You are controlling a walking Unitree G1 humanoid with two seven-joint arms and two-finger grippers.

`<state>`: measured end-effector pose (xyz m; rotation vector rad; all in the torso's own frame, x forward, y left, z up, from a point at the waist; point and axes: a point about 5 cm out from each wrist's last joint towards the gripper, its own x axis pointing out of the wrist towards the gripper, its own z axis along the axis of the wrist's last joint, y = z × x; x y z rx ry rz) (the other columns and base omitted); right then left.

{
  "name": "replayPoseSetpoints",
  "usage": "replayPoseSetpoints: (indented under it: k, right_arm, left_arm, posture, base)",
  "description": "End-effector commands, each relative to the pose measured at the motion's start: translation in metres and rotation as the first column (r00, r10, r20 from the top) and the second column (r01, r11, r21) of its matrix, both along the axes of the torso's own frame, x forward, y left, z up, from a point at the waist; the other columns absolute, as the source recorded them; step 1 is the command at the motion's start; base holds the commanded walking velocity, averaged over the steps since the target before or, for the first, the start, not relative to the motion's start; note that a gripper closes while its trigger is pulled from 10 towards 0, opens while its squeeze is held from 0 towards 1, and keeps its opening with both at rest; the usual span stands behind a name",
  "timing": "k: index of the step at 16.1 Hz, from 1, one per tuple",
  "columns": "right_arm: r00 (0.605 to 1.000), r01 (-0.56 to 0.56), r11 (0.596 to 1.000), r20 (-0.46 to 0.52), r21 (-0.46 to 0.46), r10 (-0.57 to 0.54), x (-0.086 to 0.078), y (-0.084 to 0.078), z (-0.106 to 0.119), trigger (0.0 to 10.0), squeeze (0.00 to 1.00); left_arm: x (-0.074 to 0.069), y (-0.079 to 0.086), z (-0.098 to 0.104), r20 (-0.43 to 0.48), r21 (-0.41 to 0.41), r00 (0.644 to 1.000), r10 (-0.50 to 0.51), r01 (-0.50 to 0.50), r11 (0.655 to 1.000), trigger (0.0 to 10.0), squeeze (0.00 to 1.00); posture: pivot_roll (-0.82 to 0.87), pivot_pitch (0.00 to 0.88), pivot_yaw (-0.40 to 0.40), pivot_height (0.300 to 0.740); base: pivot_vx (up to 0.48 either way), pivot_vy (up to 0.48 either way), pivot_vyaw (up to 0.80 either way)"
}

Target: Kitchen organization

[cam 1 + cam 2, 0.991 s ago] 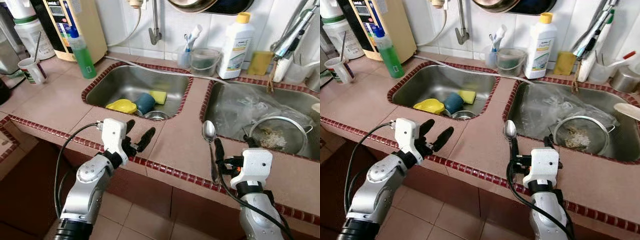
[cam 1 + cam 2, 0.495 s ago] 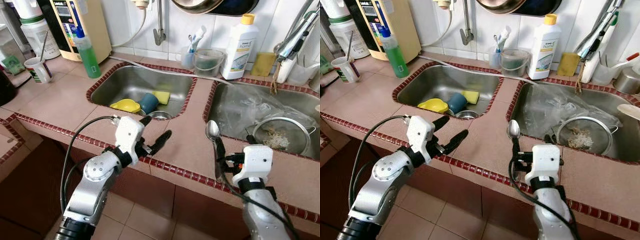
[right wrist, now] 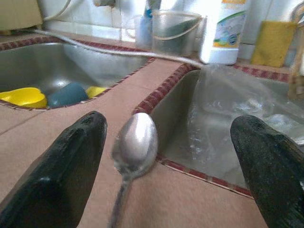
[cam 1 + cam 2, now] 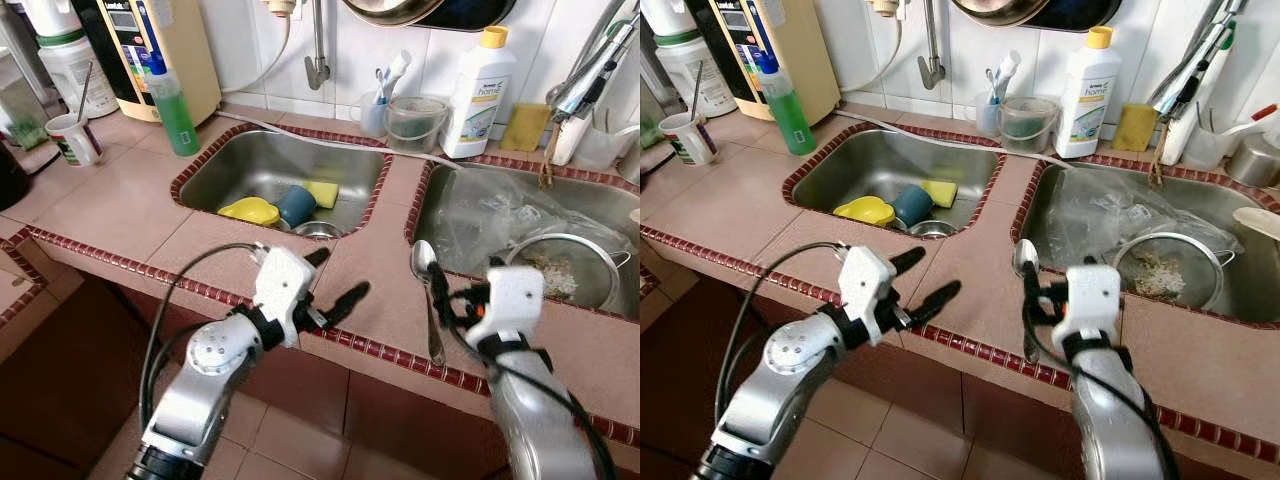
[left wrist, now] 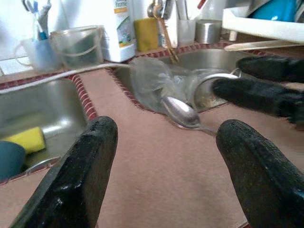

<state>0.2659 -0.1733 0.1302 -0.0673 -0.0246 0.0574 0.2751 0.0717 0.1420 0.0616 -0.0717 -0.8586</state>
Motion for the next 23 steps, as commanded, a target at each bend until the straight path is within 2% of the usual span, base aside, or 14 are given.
replayPoseSetpoints:
  k: [1, 6, 8, 11, 15, 19, 22, 23]
  right_arm:
    - [0.997, -0.015, 1.0, -0.069, 0.027, 0.016, 0.004, 0.002, -0.008, 10.0, 0.0]
    - [0.99, 0.043, 0.994, -0.137, 0.105, -0.028, 0.019, 0.002, -0.01, 10.0, 0.0]
    - [0.982, 0.075, 0.987, -0.183, 0.141, -0.048, 0.023, 0.001, -0.01, 10.0, 0.0]
    - [0.981, 0.027, 0.995, -0.192, 0.095, -0.009, 0.025, 0.008, -0.01, 10.0, 0.0]
    - [0.976, 0.015, 0.997, -0.218, 0.08, 0.003, 0.028, 0.014, -0.009, 10.0, 0.0]
    - [0.953, 0.039, 0.995, -0.302, 0.096, -0.008, 0.025, 0.017, -0.016, 10.0, 0.0]
    - [0.944, 0.063, 0.991, -0.329, 0.115, -0.022, 0.023, 0.018, -0.017, 10.0, 0.0]
    - [0.93, 0.074, 0.988, -0.368, 0.139, -0.018, 0.017, 0.021, -0.022, 10.0, 0.0]
  left_arm:
    - [-0.003, -0.003, 0.007, 0.021, -0.009, 0.999, -0.025, 0.025, 1.0, 10.0, 0.0]
    - [-0.014, -0.008, 0.001, 0.021, 0.018, 0.997, -0.081, 0.081, 0.997, 10.0, 0.0]
    - [-0.011, -0.008, 0.003, 0.021, 0.015, 0.997, -0.074, 0.074, 0.997, 10.0, 0.0]
    - [-0.009, -0.006, 0.004, 0.023, 0.016, 0.998, -0.066, 0.066, 0.998, 10.0, 0.0]
    - [-0.009, -0.007, 0.005, 0.024, 0.007, 0.998, -0.055, 0.055, 0.998, 10.0, 0.0]
    - [-0.009, -0.008, 0.005, 0.022, 0.001, 0.998, -0.054, 0.054, 0.999, 10.0, 0.0]
    - [-0.007, -0.007, 0.007, 0.023, -0.003, 0.999, -0.048, 0.049, 0.999, 10.0, 0.0]
    - [-0.007, -0.006, 0.008, 0.025, -0.008, 0.999, -0.042, 0.042, 0.999, 10.0, 0.0]
  posture:
    - [-0.15, 0.052, 0.06, 0.74]
    - [-0.14, 0.049, 0.045, 0.74]
    - [-0.14, 0.053, 0.04, 0.74]
    - [-0.14, 0.057, 0.036, 0.74]
    - [-0.14, 0.061, 0.028, 0.74]
    - [-0.14, 0.067, 0.024, 0.74]
    - [-0.14, 0.073, 0.021, 0.74]
    - [-0.14, 0.075, 0.017, 0.74]
  base:
    - [0.0, 0.0, 0.0]
    - [0.0, 0.0, 0.0]
    - [0.0, 0.0, 0.0]
    - [0.0, 0.0, 0.0]
    - [0.0, 0.0, 0.0]
    - [0.0, 0.0, 0.0]
    - [0.0, 0.0, 0.0]
    - [0.0, 0.0, 0.0]
